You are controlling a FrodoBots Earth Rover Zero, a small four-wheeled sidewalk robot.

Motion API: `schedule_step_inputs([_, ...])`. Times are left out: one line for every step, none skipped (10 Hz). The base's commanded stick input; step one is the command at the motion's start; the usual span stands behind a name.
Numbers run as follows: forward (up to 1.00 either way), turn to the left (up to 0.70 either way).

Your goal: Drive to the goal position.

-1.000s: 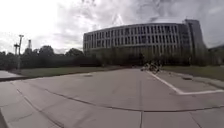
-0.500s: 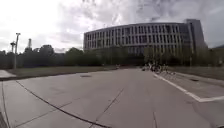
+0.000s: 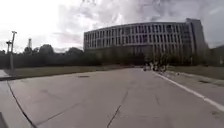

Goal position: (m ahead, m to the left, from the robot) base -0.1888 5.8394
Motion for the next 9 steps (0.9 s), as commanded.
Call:
schedule_step_inputs([1.00,0.00])
schedule_step_inputs([1.00,0.00])
schedule_step_inputs([1.00,0.00])
schedule_step_inputs([1.00,0.00])
schedule_step_inputs([1.00,0.00])
schedule_step_inputs([0.00,0.00])
schedule_step_inputs([0.00,0.00])
schedule_step_inputs([0.00,0.00])
schedule_step_inputs([0.00,0.00])
